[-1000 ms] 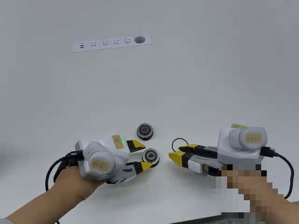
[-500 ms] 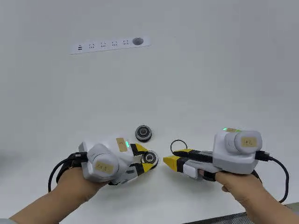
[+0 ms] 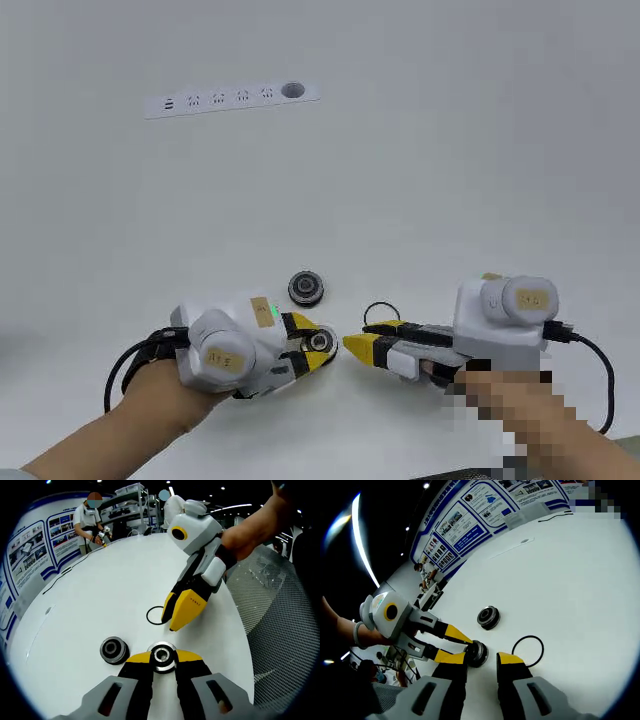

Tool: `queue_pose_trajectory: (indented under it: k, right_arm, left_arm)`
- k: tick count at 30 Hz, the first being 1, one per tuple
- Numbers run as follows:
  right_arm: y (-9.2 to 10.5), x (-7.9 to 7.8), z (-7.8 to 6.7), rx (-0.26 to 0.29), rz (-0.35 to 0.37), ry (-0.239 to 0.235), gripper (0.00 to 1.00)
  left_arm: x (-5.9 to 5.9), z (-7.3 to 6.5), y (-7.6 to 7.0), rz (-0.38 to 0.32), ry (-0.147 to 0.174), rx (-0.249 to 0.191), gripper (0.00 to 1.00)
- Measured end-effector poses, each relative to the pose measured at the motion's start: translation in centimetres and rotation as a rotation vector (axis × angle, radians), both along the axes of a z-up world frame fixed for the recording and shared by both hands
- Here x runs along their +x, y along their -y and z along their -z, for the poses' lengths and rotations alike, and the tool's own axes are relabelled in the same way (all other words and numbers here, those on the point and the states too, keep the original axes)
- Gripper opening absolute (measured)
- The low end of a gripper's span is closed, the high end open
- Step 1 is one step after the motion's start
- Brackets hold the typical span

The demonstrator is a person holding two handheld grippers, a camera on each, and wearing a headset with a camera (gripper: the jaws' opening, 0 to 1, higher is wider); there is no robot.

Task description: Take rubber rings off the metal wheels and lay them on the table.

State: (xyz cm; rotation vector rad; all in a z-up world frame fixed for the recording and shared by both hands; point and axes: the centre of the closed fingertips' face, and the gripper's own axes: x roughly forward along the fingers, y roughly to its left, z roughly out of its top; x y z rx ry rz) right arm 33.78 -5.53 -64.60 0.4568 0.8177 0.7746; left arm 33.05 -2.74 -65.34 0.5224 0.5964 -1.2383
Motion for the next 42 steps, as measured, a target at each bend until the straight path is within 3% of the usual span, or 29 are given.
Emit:
queue_pose_trajectory:
  k: [6, 21, 33, 42]
  right_arm:
    - [-0.6, 0.2, 0.1, 0.043, 0.003, -0.041, 0.25]
    - [-2.1, 0.2, 1.2, 0.046, -0.037, -0.090, 0.26]
    - [-2.6, 0.1, 1.4, 0.082, -0.044, -0.141, 0.28]
    - [-2.6, -0.1, 1.2, 0.153, -0.011, -0.220, 0.29]
  left_arm:
    - [0.2, 0.0, -0.2, -0.004, 0.001, -0.004, 0.14]
    - [0.2, 0.0, -0.2, 0.001, 0.005, -0.011, 0.14]
    - [0.2, 0.0, -0.1, -0.005, 0.004, -0.026, 0.14]
    - [0.2, 0.0, -0.1, -0.006, 0.004, -0.033, 0.14]
